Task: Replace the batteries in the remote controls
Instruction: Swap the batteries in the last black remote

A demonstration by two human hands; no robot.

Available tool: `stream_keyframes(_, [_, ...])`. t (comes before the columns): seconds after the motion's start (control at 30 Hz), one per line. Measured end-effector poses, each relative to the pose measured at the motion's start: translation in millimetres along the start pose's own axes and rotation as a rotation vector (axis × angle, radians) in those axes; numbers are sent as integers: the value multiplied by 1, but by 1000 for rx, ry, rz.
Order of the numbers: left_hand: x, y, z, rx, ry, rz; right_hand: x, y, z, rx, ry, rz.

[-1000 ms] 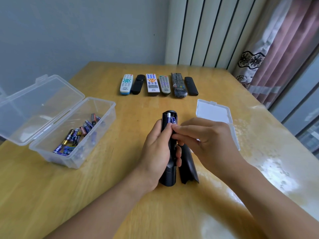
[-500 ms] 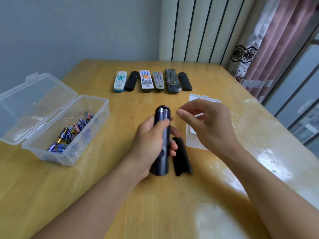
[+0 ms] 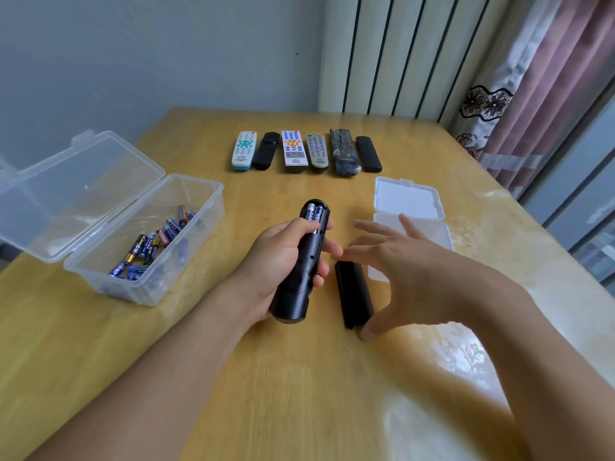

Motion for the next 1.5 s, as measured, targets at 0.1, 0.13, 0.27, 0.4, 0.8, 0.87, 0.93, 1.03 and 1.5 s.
stream_keyframes(0.1, [0,1,2,-14,15,3,0,-2,-1,13,-16,0])
stream_keyframes(0.13, [0,1,2,-15,5,7,-1,-1,-1,31,-32,-3])
stream_keyframes(0.27, [-2,3,3,-49,-71,29,5,8,-12,173,-269,-39])
stream_keyframes(0.4, [-2,5,2,-125,-115,55,25,21,-26,480,-561,-82])
stream_keyframes(0.8, [-8,12,15,-385,-85,-1,9,-7,-7,785,-1171,110])
stream_keyframes(0.87, [-7,14,16,-401,-56,-34,9,-8,-6,747,-1173,96])
stream_keyframes(0.93, [-8,15,19,-391,-49,-51,7,-9,-3,705,-1152,67])
stream_keyframes(1.03, [-8,17,20,-370,-16,-66,7,-10,1,707,-1085,68])
stream_keyframes(1.5, [-2,19,22,-360,53,-144,6,-6,-10,576,-1548,-22])
Point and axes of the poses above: each hand's wrist, its own y-axis away from the middle knuckle, its own z-axis out of the palm, x = y × z, the point moved 1 cm from there along -y, towards the middle knuckle
